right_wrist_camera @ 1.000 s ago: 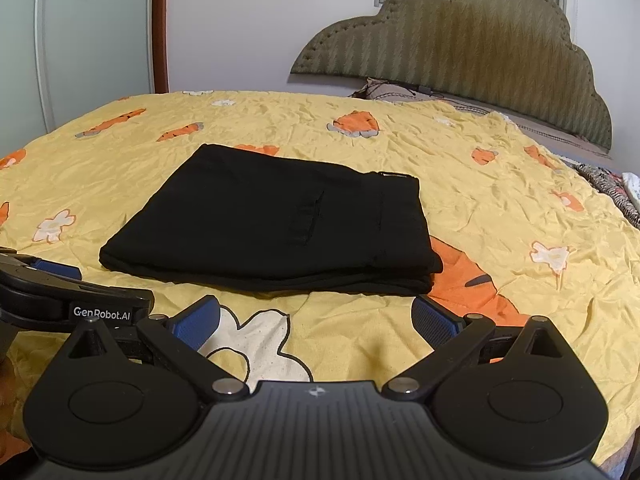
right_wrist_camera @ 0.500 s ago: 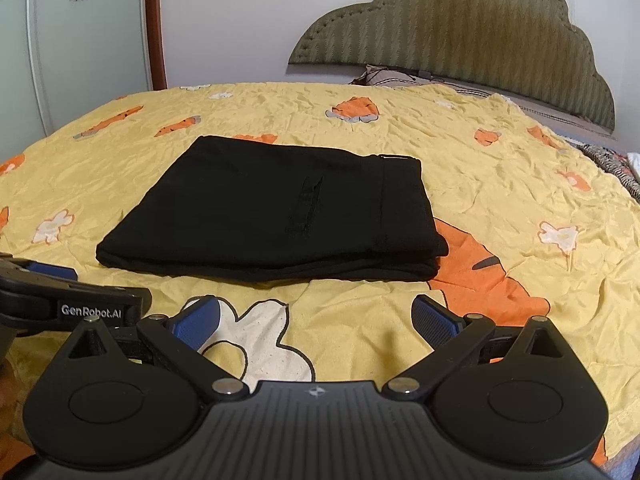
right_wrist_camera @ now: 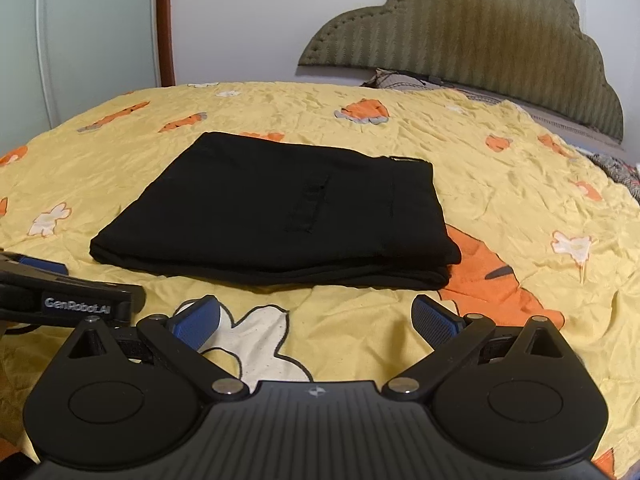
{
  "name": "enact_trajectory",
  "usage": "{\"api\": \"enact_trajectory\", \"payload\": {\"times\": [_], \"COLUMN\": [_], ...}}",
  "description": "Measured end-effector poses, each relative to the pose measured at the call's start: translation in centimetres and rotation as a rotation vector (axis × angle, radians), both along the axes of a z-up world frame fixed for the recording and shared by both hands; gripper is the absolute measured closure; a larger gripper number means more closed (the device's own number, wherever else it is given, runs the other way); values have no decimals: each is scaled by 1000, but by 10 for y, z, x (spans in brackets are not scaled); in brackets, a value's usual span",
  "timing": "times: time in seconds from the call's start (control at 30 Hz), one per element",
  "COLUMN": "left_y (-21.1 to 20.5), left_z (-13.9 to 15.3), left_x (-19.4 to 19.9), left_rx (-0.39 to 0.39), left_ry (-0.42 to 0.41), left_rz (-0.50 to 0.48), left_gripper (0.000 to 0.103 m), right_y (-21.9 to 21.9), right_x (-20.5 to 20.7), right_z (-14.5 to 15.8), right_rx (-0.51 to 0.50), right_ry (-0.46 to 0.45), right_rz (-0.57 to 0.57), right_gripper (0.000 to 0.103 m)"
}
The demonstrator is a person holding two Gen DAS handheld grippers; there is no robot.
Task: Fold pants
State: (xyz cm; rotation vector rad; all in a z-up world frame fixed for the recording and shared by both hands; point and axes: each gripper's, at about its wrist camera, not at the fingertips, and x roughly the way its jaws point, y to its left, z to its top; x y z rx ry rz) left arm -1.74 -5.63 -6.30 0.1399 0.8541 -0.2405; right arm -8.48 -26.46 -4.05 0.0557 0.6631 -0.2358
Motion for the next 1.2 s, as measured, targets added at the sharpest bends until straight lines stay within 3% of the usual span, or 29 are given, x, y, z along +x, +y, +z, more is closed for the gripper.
{"api": "enact_trajectory", "payload": {"times": [1.2], "left_y": [1], "left_z": [4], "left_x": [-3], "left_rx": [9], "left_ry": [-7], "left_rz": [-11], "left_gripper": [12], "right_y": [8], "right_x": [-7], "right_z": [13], "right_rx": [-29], "right_ry": [-19], "right_rz": [18], "right_gripper": [0]}}
